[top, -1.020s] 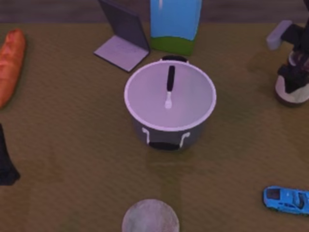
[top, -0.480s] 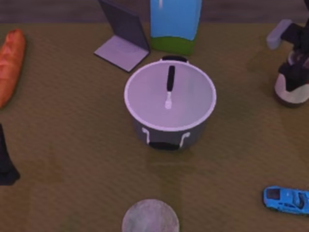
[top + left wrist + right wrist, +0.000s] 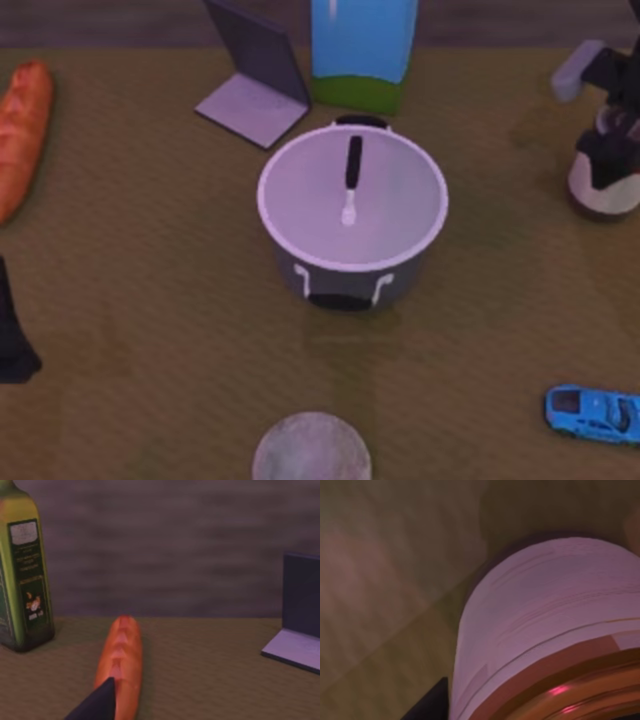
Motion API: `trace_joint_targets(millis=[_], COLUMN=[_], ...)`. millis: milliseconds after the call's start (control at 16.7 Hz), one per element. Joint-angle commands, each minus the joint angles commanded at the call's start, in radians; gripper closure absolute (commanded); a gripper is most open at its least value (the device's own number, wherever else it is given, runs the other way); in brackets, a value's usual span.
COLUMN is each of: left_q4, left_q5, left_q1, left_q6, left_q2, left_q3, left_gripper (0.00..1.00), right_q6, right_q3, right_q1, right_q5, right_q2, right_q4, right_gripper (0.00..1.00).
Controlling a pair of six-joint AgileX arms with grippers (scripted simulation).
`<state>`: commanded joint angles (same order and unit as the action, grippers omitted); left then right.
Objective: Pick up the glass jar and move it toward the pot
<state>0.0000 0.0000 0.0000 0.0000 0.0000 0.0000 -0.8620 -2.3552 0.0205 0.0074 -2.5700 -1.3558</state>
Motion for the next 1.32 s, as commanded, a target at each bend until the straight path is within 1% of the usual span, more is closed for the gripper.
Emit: trace_joint_targets(millis=[420, 600, 840, 1020, 1320], left_q4=[0.000, 0.000, 0.000, 0.000, 0.000], left_q5=[0.000, 0.000, 0.000, 0.000, 0.000], left_q1=[0.000, 0.000, 0.000, 0.000, 0.000], left_q6=[0.000, 0.000, 0.000, 0.000, 0.000], left_q2=[0.000, 0.000, 0.000, 0.000, 0.000], left_q3=[0.000, 0.000, 0.000, 0.000, 0.000], left_gripper=[0.00, 0.00, 0.00, 0.00, 0.00], right_q6=[0.002, 0.007, 0.010, 0.008, 0.007], right_q3=[0.015, 0.116, 0.326, 0.449, 0.481], right_q1=[-0.002, 0.000, 0.009, 0.016, 0.018], right_q5=[0.000, -0.002, -0.004, -0.005, -0.006], right_q2=[0.015, 0.118, 0.360, 0.485, 0.516], right_q4=[-0.001, -0.006, -0.016, -0.030, -0.036], right_gripper=[1.00, 1.00, 1.00, 1.00, 1.00])
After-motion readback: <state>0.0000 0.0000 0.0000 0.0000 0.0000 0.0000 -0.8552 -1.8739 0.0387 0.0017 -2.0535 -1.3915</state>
